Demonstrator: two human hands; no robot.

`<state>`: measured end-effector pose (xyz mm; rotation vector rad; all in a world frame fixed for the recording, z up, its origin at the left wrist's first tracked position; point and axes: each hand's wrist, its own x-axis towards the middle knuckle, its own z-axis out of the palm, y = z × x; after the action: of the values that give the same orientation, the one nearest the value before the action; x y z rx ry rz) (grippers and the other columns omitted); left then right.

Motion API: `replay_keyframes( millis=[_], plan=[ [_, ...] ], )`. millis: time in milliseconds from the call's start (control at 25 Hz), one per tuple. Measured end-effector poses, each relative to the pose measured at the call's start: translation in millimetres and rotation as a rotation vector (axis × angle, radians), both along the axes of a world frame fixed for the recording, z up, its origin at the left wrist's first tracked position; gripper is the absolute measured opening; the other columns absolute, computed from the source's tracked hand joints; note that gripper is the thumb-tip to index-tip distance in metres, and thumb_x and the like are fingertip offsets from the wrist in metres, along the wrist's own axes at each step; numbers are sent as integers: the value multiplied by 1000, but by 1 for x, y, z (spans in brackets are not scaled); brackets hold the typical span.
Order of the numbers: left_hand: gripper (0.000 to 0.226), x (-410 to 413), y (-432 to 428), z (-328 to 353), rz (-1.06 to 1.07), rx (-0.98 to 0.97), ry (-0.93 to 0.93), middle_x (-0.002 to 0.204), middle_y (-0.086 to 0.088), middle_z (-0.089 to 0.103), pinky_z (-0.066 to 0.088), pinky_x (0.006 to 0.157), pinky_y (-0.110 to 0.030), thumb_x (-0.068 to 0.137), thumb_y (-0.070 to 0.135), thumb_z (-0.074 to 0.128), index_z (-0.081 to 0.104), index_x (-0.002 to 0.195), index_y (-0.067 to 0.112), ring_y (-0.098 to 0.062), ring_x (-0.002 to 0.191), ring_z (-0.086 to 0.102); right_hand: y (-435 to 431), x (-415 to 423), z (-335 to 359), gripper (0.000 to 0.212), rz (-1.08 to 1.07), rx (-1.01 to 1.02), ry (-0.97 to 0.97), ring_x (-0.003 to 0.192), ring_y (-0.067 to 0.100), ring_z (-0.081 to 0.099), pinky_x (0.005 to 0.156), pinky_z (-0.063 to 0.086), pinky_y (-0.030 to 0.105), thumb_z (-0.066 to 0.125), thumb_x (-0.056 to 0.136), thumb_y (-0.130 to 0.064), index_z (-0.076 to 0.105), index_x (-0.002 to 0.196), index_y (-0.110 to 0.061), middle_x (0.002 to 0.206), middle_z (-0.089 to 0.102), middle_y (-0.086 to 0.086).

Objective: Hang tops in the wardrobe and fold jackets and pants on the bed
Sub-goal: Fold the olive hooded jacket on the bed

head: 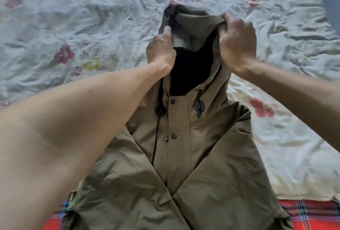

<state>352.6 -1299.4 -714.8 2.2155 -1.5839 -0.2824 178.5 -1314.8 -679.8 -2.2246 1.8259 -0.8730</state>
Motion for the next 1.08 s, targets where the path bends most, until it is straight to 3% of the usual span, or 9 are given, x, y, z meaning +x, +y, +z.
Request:
replay_keyframes(
  millis=[160,280,400,480,560,600,680,840,1080],
  plan=[
    [31,34,22,-5,-231,-182,49,91,-4,49,36,61,-40,84,-6,31,45,105,12,-25,72,48,0,-23,-11,37,144,3,365,92,40,58,72,46,41,49,84,7,64,112,-11,110,57,15],
    [62,77,36,-17,-480,-277,-441,132,-12,45,42,77,-39,80,-8,44,47,136,20,-29,102,49,5,-47,-21,41,240,-87,446,108,39,50,79,43,44,46,87,-6,65,122,-16,115,55,13],
    [67,100,31,-26,-794,195,-583,162,-8,22,16,118,-43,89,16,46,31,153,29,-28,148,20,7,-52,-50,69,468,321,677,136,34,33,110,28,49,48,75,-17,49,144,-28,148,42,13],
    [72,97,23,-17,-770,544,-290,166,-4,10,1,122,-38,82,36,40,32,153,33,-21,153,4,5,-46,-54,78,418,671,533,147,29,18,120,16,46,43,67,-33,46,145,-34,160,27,11],
    [70,87,7,-9,-645,359,88,162,-5,26,9,122,-39,76,43,38,49,144,32,-22,150,18,-7,-29,-51,67,302,508,164,142,28,33,119,22,42,37,71,-45,62,131,-29,152,42,9],
    [66,80,-4,-9,-583,217,122,160,-5,31,13,122,-39,80,47,39,49,143,31,-24,147,23,-12,-17,-51,62,252,327,139,139,29,37,117,24,42,36,78,-46,62,130,-26,150,45,8],
    [65,61,-25,-20,-524,174,-108,165,-4,18,8,123,-40,95,57,38,29,154,31,-25,151,15,-30,7,-59,62,271,185,327,146,33,22,120,15,47,39,92,-51,39,149,-28,160,27,9],
    [80,43,-37,-90,-460,348,-373,167,-3,-9,1,122,-51,94,72,25,-1,158,32,-33,153,-4,-53,19,-123,100,279,387,674,150,41,-9,119,-3,61,40,82,-81,-2,157,-32,165,-7,13],
    [84,59,-33,-164,-418,210,-393,167,-4,-1,2,123,-50,89,74,18,3,158,29,-31,153,1,-56,18,-200,122,213,320,438,151,35,6,120,2,54,34,64,-89,1,158,-20,164,6,15]
  ],
)
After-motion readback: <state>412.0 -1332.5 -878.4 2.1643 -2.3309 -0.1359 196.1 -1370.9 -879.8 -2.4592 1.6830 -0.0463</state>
